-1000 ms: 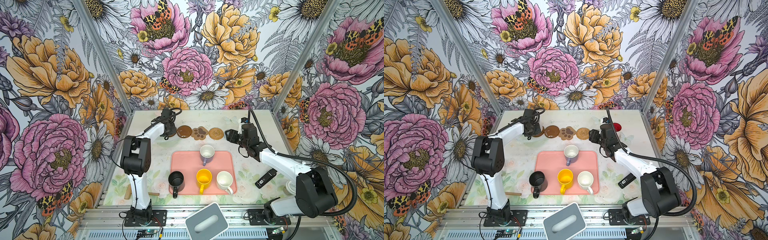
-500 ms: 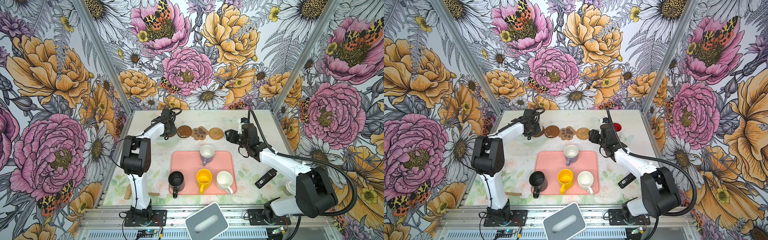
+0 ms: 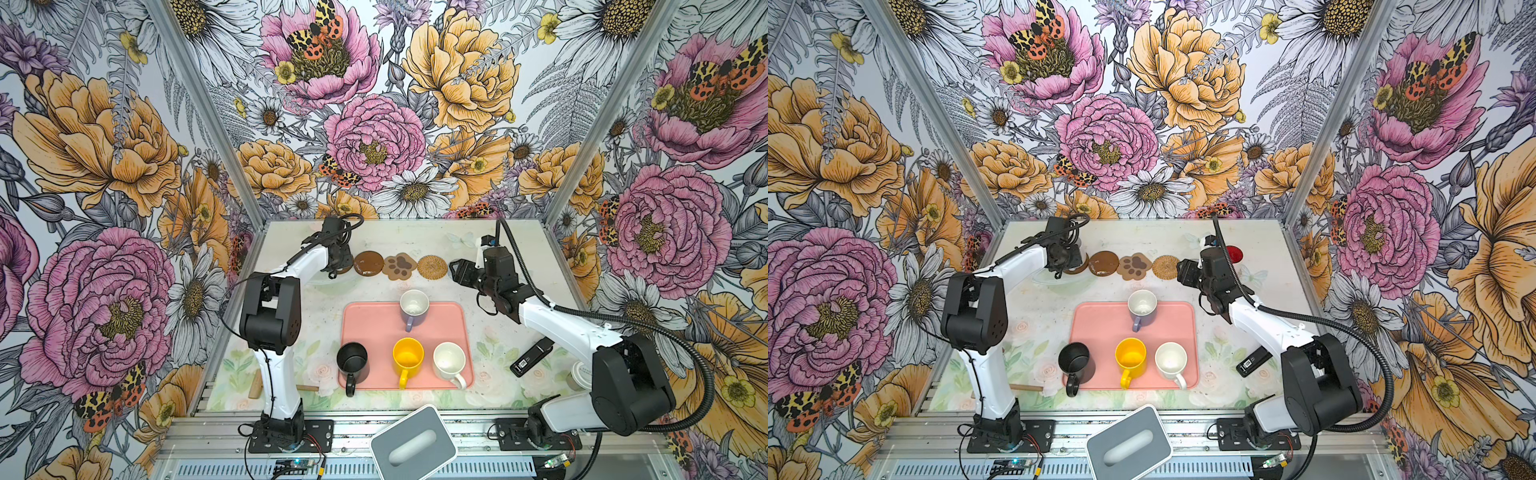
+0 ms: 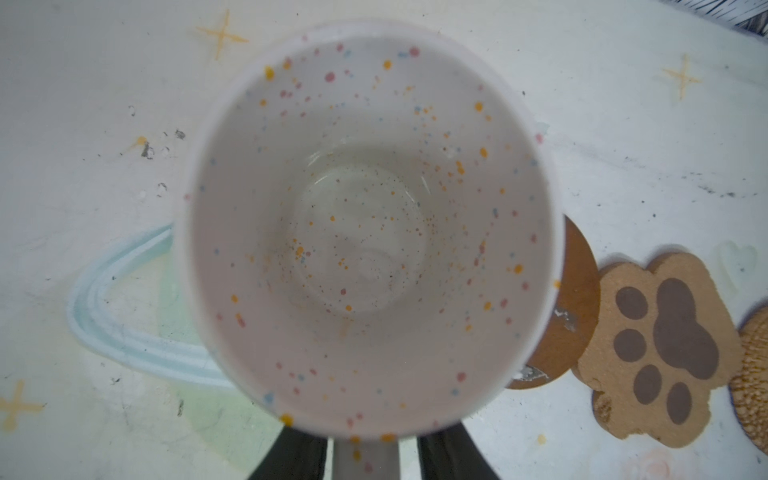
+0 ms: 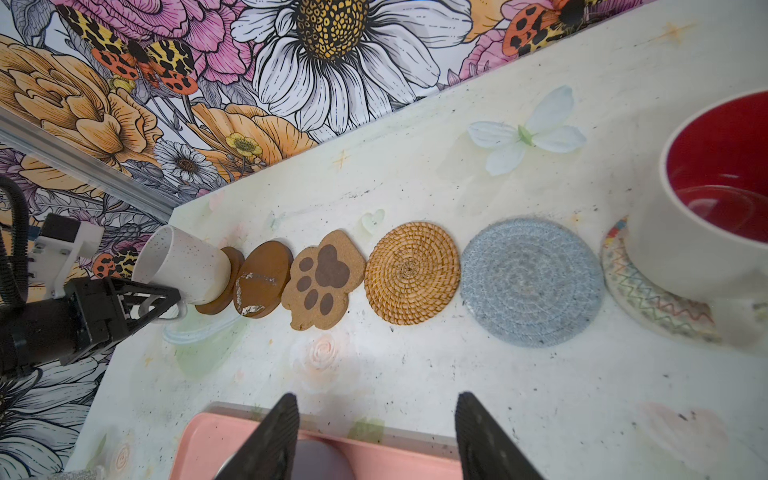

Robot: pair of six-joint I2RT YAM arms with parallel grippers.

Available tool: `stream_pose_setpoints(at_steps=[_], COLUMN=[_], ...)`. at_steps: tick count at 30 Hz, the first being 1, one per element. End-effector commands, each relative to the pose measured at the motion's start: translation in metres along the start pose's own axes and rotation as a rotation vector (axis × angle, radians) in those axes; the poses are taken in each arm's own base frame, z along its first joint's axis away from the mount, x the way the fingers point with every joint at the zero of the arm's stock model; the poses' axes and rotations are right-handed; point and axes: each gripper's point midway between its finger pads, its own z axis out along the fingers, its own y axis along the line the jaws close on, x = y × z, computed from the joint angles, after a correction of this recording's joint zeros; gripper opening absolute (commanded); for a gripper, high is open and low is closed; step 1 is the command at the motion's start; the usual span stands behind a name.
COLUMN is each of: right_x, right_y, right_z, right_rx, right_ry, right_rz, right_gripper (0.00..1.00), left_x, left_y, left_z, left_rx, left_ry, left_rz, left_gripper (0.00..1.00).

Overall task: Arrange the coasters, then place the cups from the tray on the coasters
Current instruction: 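Open left gripper and raise it off the mug while right gripper moves over lavender mug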

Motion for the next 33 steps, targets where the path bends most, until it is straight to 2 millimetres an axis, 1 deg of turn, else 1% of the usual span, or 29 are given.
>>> stream_pose_setpoints(at_steps=[1,4,8,9,10,11,15,21,22,25,28,29,31,33], right_x=[-0.018,-0.018,-0.018,-0.019,-0.018,-0.018,-0.018,-0.017,-0.017,-0.016,-0.014,-0.013,-0.008,0.001], right_y=[0.008,0.009,0.009,0.009,0.010,0.009,0.011,0.016,0.018,0.023,0.030,0.034,0.042,0.049], right_z=[-0.008,-0.010,-0.013,-0.013,-0.013,-0.013,-0.016,-0.021,-0.022,-0.025,-0.028,-0.029,-0.032,-0.035], right_rx=[-0.022,-0.025,-0.024,-0.024,-0.027,-0.026,-0.035,-0.047,-0.047,-0.054,-0.063,-0.067,-0.075,-0.079], right_ry=[-0.043,-0.048,-0.052,-0.053,-0.050,-0.050,-0.051,-0.054,-0.055,-0.057,-0.048,-0.042,-0.021,0.002], right_rz=[-0.018,-0.020,-0.020,-0.018,-0.018,-0.017,-0.009,-0.008,-0.009,-0.015,-0.025,-0.032,-0.045,-0.056], right_gripper=[0.62,0.62,0.62,0.62,0.62,0.62,0.62,0.62,0.62,0.62,0.62,0.62,0.62,0.62], left_x=[-0.022,-0.021,-0.022,-0.023,-0.027,-0.026,-0.022,-0.014,-0.012,-0.006,0.010,0.016,0.026,0.030], left_y=[-0.012,-0.013,-0.018,-0.021,-0.024,-0.027,-0.047,-0.095,-0.100,-0.106,-0.112,-0.112,-0.110,-0.102], left_z=[-0.026,-0.034,-0.051,-0.059,-0.071,-0.077,-0.104,-0.160,-0.169,-0.193,-0.205,-0.207,-0.207,-0.207], left_rx=[0.049,0.051,0.061,0.069,0.081,0.085,0.103,0.217,0.239,0.284,0.336,0.346,0.343,0.317], left_ry=[-0.081,-0.092,-0.120,-0.134,-0.158,-0.168,-0.222,-0.374,-0.397,-0.459,-0.488,-0.496,-0.503,-0.506], left_rz=[0.001,0.004,0.010,0.011,0.012,0.017,0.043,0.077,0.076,0.048,0.051,0.058,0.078,0.077], left_gripper=[0.42,0.42,0.43,0.43,0.43,0.43,0.43,0.43,0.43,0.44,0.44,0.47,0.48,0.48])
